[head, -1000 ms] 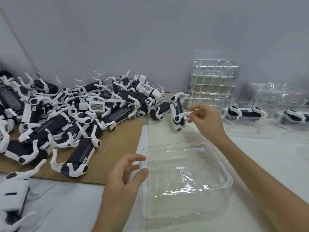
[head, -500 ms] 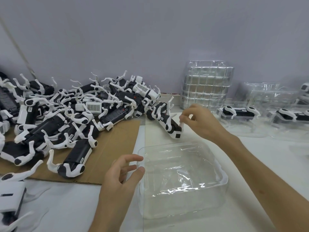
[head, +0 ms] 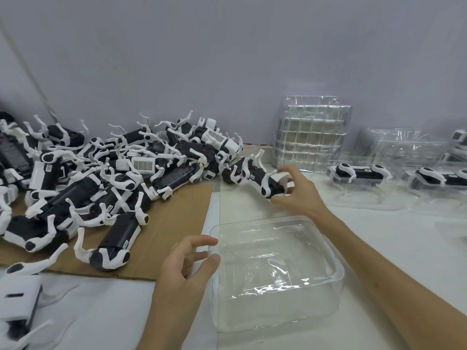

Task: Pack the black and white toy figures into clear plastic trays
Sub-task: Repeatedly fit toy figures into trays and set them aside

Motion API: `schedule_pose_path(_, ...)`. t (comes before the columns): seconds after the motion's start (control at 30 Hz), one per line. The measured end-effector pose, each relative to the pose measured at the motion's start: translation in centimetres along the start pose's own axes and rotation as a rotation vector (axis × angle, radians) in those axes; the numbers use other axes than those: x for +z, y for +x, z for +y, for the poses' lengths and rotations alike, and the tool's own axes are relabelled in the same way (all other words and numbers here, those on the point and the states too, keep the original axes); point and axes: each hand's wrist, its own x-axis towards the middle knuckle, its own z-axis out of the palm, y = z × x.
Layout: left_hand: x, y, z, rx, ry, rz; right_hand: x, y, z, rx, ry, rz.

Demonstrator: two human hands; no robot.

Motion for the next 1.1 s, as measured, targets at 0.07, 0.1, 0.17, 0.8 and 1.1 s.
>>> schedule_pose_path(0.07, -0.1, 0.0, 0.0, -0.001, -0.006, -0.006, -0.7, 0.0, -0.4, -0.046, 0.06, 0.028)
schedule_pose_path(0.1, -0.1, 0.0, 0.0, 0.0, -0.007, -0.008, -1.1, 0.0, -0.6, -0.069, 0.081, 0.037)
schedule_pose_path(0.17, -0.1, -0.1, -0.1, 0.004, -0.011, -0.009, -1.9, 0.3, -1.2, -0.08, 0.149, 0.08)
schedule_pose_path(0.8, 0.0, -0.2, -0.2, 0.005, -0.006, -0.019, -1.7, -0.3, -1.6, 0.444, 0.349, -0.329)
schedule_pose_path(1.1, 0.0, -0.4, -0.1, -0.005, -0.007, -0.015, -3.4, -0.6, -3.7, 0.358, -0.164, -0.226)
